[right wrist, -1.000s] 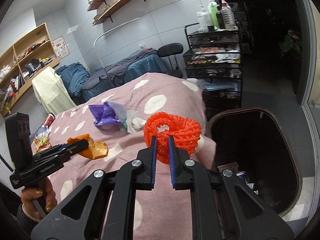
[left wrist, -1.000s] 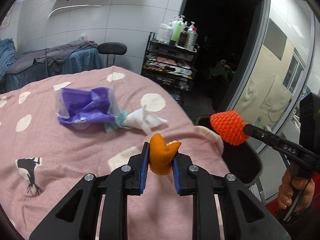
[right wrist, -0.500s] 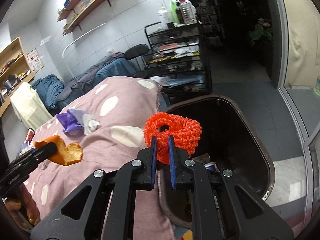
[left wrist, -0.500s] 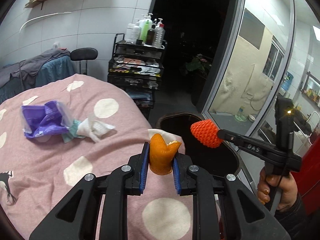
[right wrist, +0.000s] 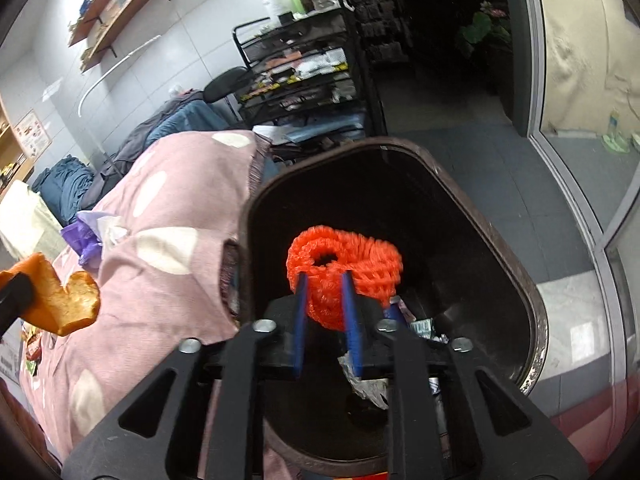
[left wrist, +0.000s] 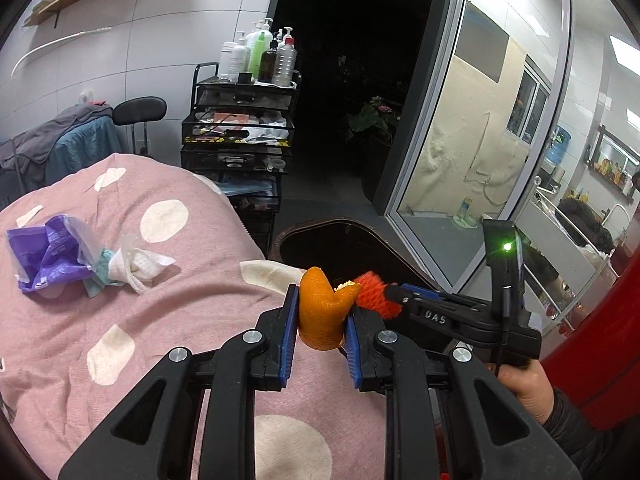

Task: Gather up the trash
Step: 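Carry the orange net over the bin and open the right gripper, then lower the orange peel into the bin and open the left gripper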

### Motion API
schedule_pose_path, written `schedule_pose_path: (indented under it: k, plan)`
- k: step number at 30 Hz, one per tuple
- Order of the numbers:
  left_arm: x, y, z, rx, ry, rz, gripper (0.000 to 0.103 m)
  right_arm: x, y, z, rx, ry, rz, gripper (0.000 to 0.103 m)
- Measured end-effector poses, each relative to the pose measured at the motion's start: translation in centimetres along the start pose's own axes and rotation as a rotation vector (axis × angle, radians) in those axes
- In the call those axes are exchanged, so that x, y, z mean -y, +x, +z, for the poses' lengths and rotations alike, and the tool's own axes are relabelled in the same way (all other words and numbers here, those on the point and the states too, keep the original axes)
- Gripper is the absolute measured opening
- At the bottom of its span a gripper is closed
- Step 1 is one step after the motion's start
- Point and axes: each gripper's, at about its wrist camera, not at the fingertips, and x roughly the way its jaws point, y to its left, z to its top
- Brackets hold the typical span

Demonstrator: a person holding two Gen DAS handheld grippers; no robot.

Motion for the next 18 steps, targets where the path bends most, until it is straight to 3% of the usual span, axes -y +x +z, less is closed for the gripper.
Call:
schedule_pose_path:
  k: [1, 2, 7, 11, 18]
  plan:
    - [0.1, 0.1, 0.0, -0.003, -0.003, -0.007, 0.021, 0.1, 0.0, 0.0, 0.001, 0.002, -0.005, 0.056]
    - [0.2, 0.2, 0.0, -0.006, -0.003, -0.011, 0.021, 0.1, 0.0, -0.2, 0.010, 0.003, -0.014, 0.064]
    - [0.9, 0.7, 0.0, -0.016, 0.003, -0.023, 0.021, 0.6, -0.4, -0.6, 0.029, 0.010, -0.021, 0.067]
    - [1.5, 1.1, 0.2, -0.020, 0.013, -0.034, 0.021, 0.9, -1.2, -0.8, 0.068, 0.021, -0.038, 0.077]
    - [2.6, 2.6, 0.7, -0.043, 0.023, -0.072, 0.021, 1.6, -3.4, -1.2, 0.136, 0.048, -0.085, 0.080]
